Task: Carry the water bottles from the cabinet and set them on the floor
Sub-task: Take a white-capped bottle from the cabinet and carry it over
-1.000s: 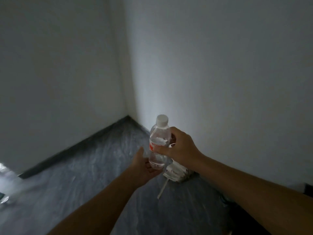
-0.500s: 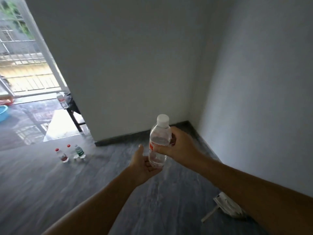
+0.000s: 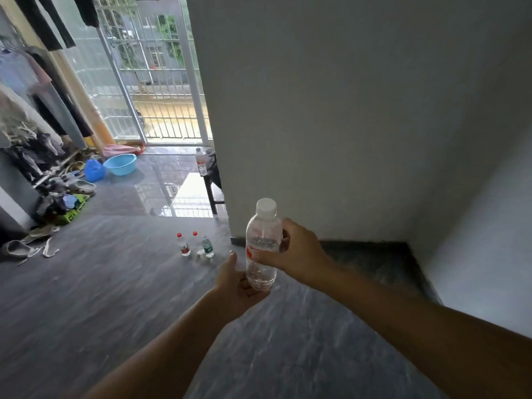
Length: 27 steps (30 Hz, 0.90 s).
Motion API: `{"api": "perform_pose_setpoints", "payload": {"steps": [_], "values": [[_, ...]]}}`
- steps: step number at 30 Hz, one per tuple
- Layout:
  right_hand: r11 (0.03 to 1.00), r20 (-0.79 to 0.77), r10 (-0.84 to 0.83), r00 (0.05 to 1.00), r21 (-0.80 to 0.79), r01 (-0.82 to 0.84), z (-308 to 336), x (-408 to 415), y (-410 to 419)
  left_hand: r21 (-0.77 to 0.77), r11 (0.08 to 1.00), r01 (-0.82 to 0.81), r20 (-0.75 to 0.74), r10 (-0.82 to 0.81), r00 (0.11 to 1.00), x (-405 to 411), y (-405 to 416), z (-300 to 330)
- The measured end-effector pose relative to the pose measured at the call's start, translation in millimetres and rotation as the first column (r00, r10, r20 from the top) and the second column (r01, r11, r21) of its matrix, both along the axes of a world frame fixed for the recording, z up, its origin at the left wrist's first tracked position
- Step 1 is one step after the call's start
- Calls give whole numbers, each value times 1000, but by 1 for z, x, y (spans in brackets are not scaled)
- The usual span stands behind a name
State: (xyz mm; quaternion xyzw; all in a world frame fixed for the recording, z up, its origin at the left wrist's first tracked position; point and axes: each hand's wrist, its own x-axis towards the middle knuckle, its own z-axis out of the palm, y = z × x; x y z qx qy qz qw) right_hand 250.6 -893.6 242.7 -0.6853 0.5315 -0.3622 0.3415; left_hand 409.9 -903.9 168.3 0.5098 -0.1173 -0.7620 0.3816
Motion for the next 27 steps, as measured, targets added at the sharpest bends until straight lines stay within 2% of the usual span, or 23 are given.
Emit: {"api": "perform_pose_setpoints", "payload": {"steps": [8,27], "values": [[997,18,71,997,6,-72,-2,64,-91,-5,997,-71,-22,71,997,63,-78,-3],[997,-20,80,997,-5,-80,-26,215,-327,86,986,-140,0,141,990,207,-305,-16]]}}
